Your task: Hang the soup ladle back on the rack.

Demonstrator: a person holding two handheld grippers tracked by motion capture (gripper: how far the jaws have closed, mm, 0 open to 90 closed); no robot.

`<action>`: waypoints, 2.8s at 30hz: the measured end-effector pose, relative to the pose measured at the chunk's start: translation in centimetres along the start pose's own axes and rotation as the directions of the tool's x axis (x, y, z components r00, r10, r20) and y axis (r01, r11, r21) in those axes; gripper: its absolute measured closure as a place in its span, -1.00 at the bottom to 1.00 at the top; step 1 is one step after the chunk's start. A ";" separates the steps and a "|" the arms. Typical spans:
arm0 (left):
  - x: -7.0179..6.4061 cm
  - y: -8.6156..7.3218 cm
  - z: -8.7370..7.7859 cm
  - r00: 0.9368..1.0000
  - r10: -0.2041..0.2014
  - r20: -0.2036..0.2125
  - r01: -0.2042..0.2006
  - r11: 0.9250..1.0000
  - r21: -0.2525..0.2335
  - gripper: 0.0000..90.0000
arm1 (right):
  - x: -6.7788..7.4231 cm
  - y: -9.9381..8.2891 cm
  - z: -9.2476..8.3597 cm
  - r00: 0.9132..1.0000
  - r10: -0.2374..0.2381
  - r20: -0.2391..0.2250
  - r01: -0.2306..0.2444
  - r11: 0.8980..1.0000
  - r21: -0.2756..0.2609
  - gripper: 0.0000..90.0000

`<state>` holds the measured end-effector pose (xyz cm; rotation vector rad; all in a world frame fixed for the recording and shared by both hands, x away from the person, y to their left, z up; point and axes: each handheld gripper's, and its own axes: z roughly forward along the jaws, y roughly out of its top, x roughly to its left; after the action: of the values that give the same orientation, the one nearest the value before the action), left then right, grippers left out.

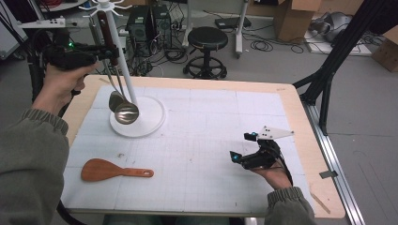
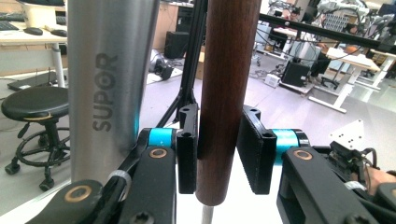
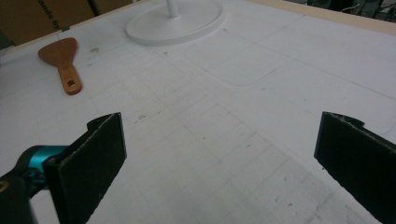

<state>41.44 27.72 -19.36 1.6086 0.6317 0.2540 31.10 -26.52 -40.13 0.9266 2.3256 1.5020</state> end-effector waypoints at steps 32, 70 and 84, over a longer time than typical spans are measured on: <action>-0.8 -0.3 -1.3 0.998 0.027 -0.055 -0.028 1.000 -0.007 0.34 | 0.3 0.1 0.3 1.000 -0.002 -0.028 0.002 1.000 0.002 -0.97; -3.1 1.3 -1.5 0.992 0.121 -0.018 -0.121 0.992 0.030 0.99 | 0.0 0.2 -0.2 1.000 0.013 -0.012 -0.014 1.000 -0.009 -0.97; -4.4 3.2 -1.0 0.989 0.146 -0.014 -0.145 0.989 0.036 0.99 | -0.2 0.4 -0.5 1.000 0.013 -0.003 -0.013 1.000 -0.021 -0.97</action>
<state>38.12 26.16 -15.20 1.6900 0.5339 0.3658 31.13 -26.92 -39.60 0.9364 2.3060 1.5309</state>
